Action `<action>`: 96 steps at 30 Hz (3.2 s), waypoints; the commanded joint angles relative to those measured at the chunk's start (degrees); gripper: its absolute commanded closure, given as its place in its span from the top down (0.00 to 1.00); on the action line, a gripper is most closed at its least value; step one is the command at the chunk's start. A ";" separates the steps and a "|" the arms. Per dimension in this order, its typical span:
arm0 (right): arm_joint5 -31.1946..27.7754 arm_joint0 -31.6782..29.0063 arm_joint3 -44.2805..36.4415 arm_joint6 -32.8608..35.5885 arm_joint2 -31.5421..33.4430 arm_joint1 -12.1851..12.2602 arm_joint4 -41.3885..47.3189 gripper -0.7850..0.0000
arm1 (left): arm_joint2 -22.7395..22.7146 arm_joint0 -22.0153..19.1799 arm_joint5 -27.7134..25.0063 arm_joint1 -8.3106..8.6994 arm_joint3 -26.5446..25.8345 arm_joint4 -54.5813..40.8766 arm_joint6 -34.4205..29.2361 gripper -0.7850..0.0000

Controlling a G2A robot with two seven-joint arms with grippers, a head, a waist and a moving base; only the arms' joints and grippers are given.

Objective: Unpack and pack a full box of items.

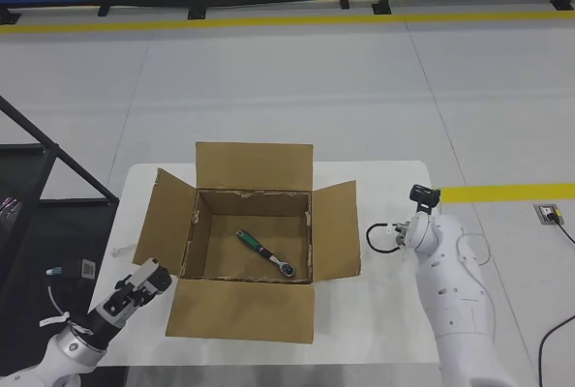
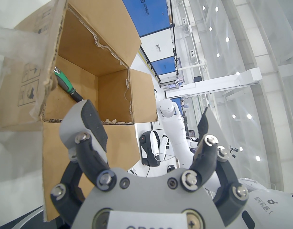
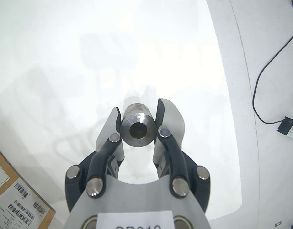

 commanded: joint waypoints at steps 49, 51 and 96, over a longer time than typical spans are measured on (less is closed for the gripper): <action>-27.24 22.79 26.78 4.70 -55.09 -20.30 25.11 1.00 | -6.50 5.09 -6.17 -0.46 3.99 -10.69 2.03 1.00; -28.20 23.00 30.22 2.95 -54.78 -21.27 27.39 1.00 | -6.50 5.09 -6.17 -0.46 3.99 -10.69 2.03 1.00; -20.82 21.78 34.61 -8.89 -53.69 -22.61 29.27 1.00 | -4.53 4.92 1.04 0.46 6.03 4.72 -5.11 1.00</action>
